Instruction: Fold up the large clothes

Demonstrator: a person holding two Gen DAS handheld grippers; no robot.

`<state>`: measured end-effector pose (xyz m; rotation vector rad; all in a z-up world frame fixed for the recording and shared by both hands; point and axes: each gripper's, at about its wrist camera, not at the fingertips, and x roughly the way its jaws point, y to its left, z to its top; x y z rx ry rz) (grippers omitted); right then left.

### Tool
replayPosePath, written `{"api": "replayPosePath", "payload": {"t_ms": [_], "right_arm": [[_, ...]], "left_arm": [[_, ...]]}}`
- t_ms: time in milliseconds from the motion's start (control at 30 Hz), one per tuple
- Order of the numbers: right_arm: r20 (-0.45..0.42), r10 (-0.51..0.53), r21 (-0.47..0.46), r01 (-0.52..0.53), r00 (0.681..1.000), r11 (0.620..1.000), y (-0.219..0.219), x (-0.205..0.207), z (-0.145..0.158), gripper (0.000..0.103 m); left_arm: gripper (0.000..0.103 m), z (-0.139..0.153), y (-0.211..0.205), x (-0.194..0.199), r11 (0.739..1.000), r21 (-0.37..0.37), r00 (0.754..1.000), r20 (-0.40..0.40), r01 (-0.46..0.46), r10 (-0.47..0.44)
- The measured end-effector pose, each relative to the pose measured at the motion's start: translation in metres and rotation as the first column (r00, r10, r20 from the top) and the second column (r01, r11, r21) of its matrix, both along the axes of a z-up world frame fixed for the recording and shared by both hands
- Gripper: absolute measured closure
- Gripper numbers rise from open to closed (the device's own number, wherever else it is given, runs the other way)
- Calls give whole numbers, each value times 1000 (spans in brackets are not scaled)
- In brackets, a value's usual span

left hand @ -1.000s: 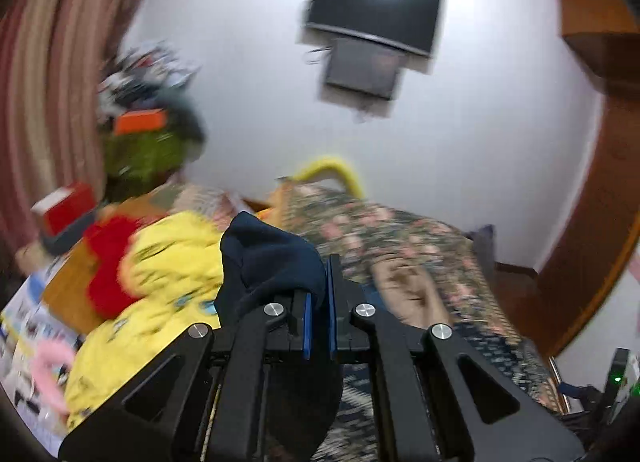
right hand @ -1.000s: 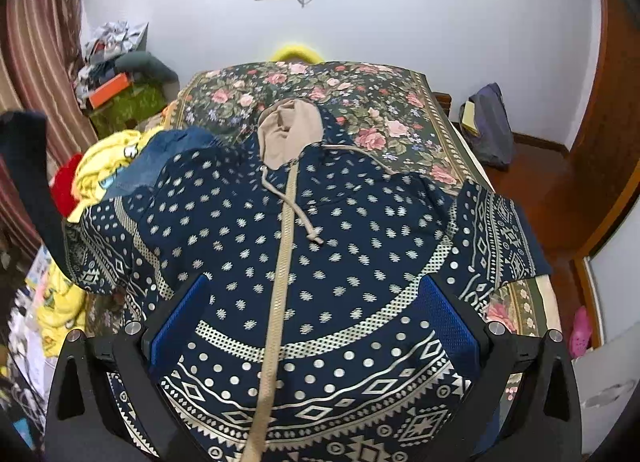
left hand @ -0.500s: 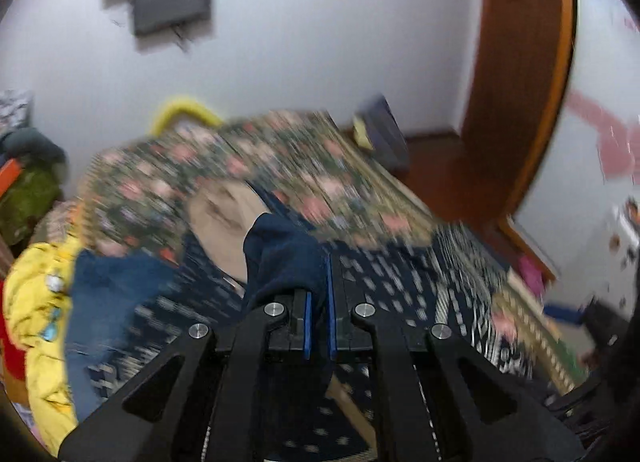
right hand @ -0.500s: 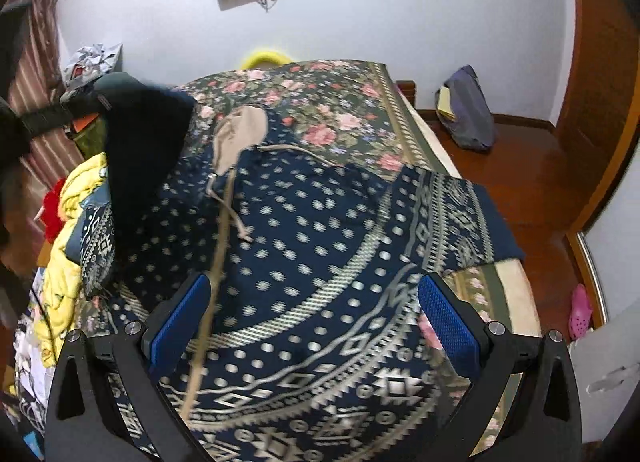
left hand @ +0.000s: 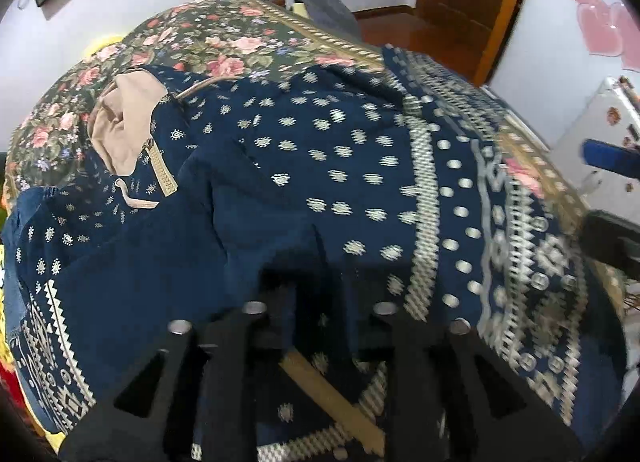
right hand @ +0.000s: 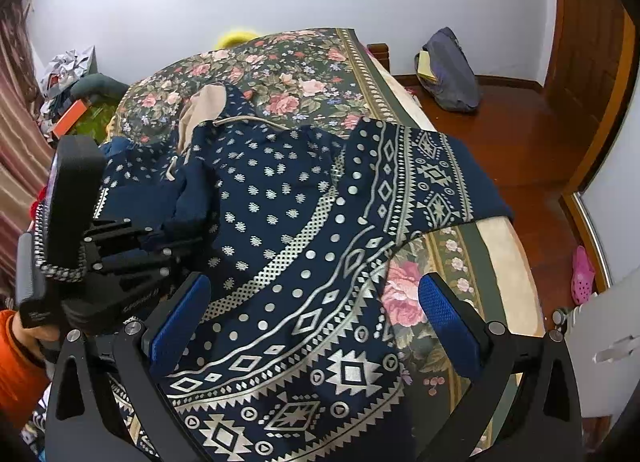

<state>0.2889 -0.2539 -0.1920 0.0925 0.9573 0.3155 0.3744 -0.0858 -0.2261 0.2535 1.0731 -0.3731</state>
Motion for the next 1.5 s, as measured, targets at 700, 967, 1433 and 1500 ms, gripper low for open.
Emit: {"api": "replayPosePath", "payload": {"t_ms": [700,967,1433,1500], "right_arm": [[8,314,-195,-307,949,932,136,31,-13,1],[-33,474,-355,-453,880,818,195,32,-43,23],[-34,425,-351,-409,904,842,195,58,-50,89],[-4,384,-313,-365,923,877,183,59,-39,90]], "left_arm": [[15,23,207,-62,915,65,900,216,-399,378],[15,-16,242,-63,886,68,880,167,-459,444],[13,-24,247,-59,883,34,875,160,-468,457],[13,-24,246,-59,881,37,873,160,-472,461]]}}
